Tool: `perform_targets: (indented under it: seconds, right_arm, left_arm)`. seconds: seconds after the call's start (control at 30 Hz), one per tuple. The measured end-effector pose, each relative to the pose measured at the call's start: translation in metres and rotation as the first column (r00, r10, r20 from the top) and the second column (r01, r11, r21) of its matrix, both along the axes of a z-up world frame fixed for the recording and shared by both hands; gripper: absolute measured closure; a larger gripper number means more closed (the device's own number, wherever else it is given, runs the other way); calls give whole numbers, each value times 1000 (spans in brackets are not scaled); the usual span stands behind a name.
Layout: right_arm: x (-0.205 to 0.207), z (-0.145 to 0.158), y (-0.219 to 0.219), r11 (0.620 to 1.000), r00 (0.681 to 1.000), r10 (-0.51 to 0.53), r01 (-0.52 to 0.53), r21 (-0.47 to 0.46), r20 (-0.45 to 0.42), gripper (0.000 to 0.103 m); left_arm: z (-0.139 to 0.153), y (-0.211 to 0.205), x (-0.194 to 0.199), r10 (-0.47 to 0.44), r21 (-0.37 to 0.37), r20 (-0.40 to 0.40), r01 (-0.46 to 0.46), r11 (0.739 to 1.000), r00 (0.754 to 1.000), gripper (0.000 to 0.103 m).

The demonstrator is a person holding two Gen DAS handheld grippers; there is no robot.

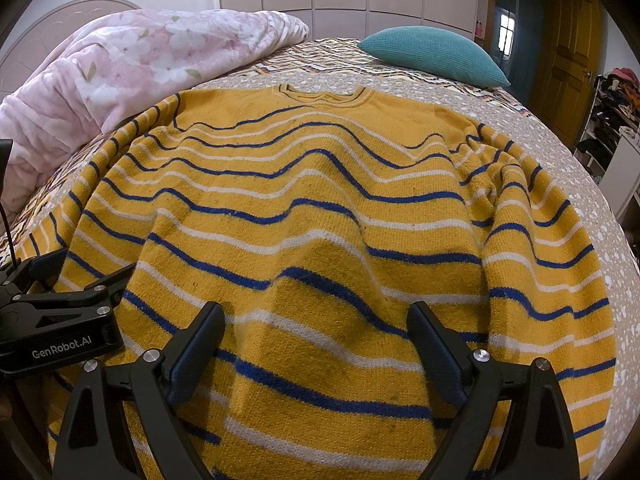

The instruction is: Fold small clothes

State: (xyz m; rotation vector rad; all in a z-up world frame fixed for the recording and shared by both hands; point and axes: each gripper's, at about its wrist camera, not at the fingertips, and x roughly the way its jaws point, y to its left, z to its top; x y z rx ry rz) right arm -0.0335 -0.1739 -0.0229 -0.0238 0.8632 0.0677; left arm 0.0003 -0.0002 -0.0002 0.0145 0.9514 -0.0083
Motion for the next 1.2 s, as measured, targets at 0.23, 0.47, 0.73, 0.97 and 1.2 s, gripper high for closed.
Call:
perform_targets:
  seconds: [0.23, 0.47, 0.73, 0.97, 1.2]
  right_arm:
    - [0, 0, 1, 1000, 1000, 4, -4, -2, -3, 7]
    - [0, 0, 1, 1000, 1000, 3, -3, -4, -2, 7]
    - [-1, -1, 2, 1000, 1000, 7, -7, -5, -4, 5]
    - [1, -4, 2, 1000, 999, 25, -25, 2, -25, 0]
    - [2, -4, 0, 999, 999, 29, -29, 21, -27, 0]
  left_arm:
    - [0, 0, 0, 0, 0, 0, 0, 1000, 1000, 0]
    - [0, 0, 0, 0, 0, 0, 0, 1000, 1000, 0]
    - [-1, 1, 4, 4, 0, -27, -4, 1000, 1000, 0]
    - [2, -3, 9, 17, 4, 13, -17, 1000, 1000, 0]
    - [14, 6, -3, 25, -11, 48, -25, 1000, 999, 6]
